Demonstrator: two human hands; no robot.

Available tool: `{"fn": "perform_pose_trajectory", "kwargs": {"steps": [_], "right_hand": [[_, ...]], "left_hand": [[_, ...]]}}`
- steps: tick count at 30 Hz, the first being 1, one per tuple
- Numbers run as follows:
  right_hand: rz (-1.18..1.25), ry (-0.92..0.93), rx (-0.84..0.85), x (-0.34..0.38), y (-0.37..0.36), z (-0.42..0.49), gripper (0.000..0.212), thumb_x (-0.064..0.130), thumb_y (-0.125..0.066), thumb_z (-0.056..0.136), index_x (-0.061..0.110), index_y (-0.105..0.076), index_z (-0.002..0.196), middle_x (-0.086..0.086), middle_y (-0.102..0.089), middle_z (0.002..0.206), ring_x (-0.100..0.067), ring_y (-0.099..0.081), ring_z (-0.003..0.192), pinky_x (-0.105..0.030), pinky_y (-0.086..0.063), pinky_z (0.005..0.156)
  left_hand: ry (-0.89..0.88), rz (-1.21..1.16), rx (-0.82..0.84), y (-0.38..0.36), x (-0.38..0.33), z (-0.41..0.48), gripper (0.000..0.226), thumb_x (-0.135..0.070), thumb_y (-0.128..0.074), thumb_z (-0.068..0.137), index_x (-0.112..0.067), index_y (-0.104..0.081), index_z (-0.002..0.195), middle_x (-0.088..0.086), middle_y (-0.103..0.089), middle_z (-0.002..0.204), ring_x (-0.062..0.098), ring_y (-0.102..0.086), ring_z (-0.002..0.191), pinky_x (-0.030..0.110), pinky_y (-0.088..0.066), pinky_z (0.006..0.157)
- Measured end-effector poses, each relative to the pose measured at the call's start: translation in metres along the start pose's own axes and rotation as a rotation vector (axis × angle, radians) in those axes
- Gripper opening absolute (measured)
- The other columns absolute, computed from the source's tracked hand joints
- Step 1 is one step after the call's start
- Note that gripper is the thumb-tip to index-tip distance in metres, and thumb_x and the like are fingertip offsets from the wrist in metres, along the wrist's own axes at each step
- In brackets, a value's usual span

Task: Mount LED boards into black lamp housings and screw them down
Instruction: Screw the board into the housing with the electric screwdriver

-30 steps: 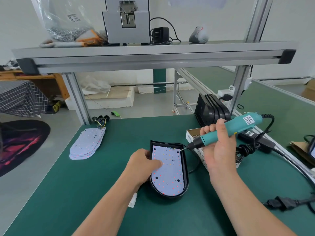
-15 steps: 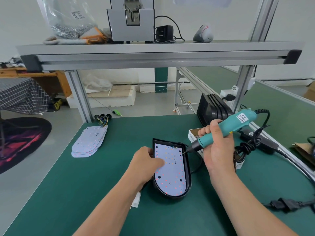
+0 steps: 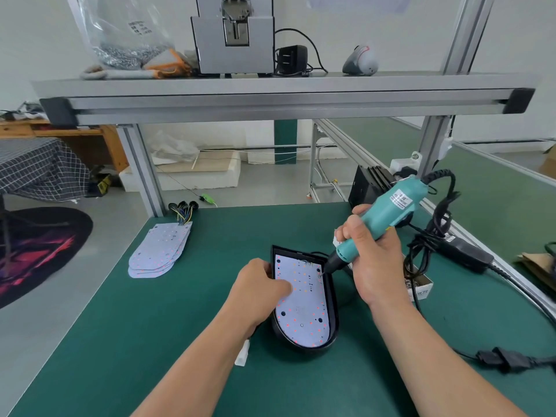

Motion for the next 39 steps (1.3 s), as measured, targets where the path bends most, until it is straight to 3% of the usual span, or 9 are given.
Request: {"fn": "perform_pose_trajectory", "kwargs": {"steps": [10,18,24,27,30,34,39], "right_hand": [[-0.040,-0.052,0.094,-0.005,-0.016,0.006,0.031,0.043,-0.085,0.087,0.025,-0.062,0.095,-0.001,-0.050,0.079,-0.023,-0.047,0.066,-0.042,-0.050,0.077],[0.074,-0.074,0.028,-0.005,-0.002,0.003,0.025,0.026,-0.075,0.095,0.018,-0.064,0.116,-0.006,-0.050,0.081,-0.026,-0.050,0.075,-0.044,-0.044,0.083],[0.026,-0.033,0.045,0.007,-0.008,-0.003,0.043,0.039,-0.085,0.087,0.017,-0.065,0.118,-0.007,-0.056,0.081,-0.030,-0.054,0.081,-0.047,-0.044,0.084],[0.146,-0.034,0.056,0.016,-0.010,-0.001,0.035,0.030,-0.082,0.091,0.017,-0.065,0.118,-0.005,-0.055,0.079,-0.027,-0.053,0.080,-0.043,-0.046,0.085],[0.253,-0.059,0.010,0.017,-0.007,-0.004,0.017,0.023,-0.072,0.098,0.018,-0.065,0.113,-0.004,-0.051,0.078,-0.025,-0.051,0.076,-0.039,-0.050,0.086],[0.396,-0.124,-0.046,0.012,-0.003,-0.009,0.007,0.019,-0.062,0.103,0.018,-0.064,0.110,-0.002,-0.049,0.078,-0.017,-0.054,0.071,-0.034,-0.053,0.083],[0.438,-0.155,-0.056,0.008,-0.001,-0.009,0.009,0.022,-0.065,0.101,0.019,-0.063,0.110,0.000,-0.049,0.078,-0.017,-0.054,0.072,-0.035,-0.052,0.085]], "left_hand": [[-0.009,0.006,0.031,-0.003,-0.002,0.002,0.024,-0.014,-0.064,0.062,-0.017,-0.052,0.083,0.006,-0.045,0.076,0.021,-0.038,0.072,0.041,-0.028,0.069],[0.039,-0.002,0.036,-0.002,-0.001,-0.001,0.029,-0.018,-0.066,0.062,-0.013,-0.053,0.088,0.008,-0.052,0.076,0.021,-0.046,0.068,0.040,-0.033,0.065],[0.042,-0.013,0.051,-0.001,-0.004,-0.007,0.024,-0.015,-0.065,0.066,-0.014,-0.048,0.082,0.008,-0.046,0.074,0.022,-0.041,0.067,0.040,-0.031,0.063],[0.048,-0.023,0.060,0.000,-0.007,-0.011,0.022,-0.025,-0.067,0.069,-0.013,-0.055,0.083,0.008,-0.054,0.074,0.023,-0.048,0.064,0.038,-0.041,0.058],[0.104,-0.124,0.033,0.007,-0.004,-0.008,0.023,-0.040,-0.060,0.088,-0.017,-0.058,0.088,0.007,-0.057,0.079,0.023,-0.052,0.067,0.037,-0.052,0.061],[0.021,-0.237,-0.240,0.040,-0.007,-0.005,0.021,-0.011,-0.039,0.103,-0.017,-0.058,0.097,0.004,-0.067,0.082,0.015,-0.051,0.053,0.027,-0.044,0.052],[-0.131,-0.342,-0.265,0.046,-0.022,-0.010,0.032,0.001,-0.030,0.098,-0.014,-0.055,0.112,0.002,-0.077,0.078,0.016,-0.055,0.047,0.022,-0.042,0.043]]}}
Point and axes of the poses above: each hand's wrist, its own z-axis towards the middle knuckle, its own y-axis out of the back of the hand, x = y × z, the point moved 8 cm from there along z, towards the middle knuckle
